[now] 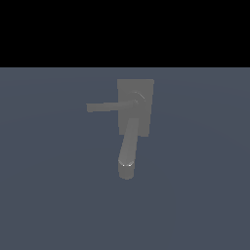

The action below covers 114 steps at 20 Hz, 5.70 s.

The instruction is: Turn on the faucet by rotating a designated handle.

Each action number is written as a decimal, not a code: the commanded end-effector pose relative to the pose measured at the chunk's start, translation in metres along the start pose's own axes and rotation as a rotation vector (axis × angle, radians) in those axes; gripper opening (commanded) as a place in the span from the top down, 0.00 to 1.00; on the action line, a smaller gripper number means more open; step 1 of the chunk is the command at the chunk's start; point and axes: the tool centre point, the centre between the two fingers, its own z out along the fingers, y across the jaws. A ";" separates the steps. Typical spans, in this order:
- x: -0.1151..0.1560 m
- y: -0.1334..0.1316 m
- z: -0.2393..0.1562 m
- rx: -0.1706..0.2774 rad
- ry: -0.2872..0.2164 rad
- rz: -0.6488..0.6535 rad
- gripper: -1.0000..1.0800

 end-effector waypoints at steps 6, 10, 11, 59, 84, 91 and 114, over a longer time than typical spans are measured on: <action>0.014 0.033 -0.070 -0.281 0.200 0.075 1.00; 0.020 0.040 -0.112 -0.439 0.304 0.098 1.00; 0.021 0.040 -0.123 -0.479 0.330 0.101 1.00; 0.186 -0.371 -0.010 -1.752 0.731 -1.338 1.00; 0.137 -0.385 0.263 -1.491 0.430 -2.008 1.00; 0.138 -0.360 0.272 -1.511 0.381 -1.991 1.00; 0.151 -0.322 0.219 -1.513 0.371 -1.989 1.00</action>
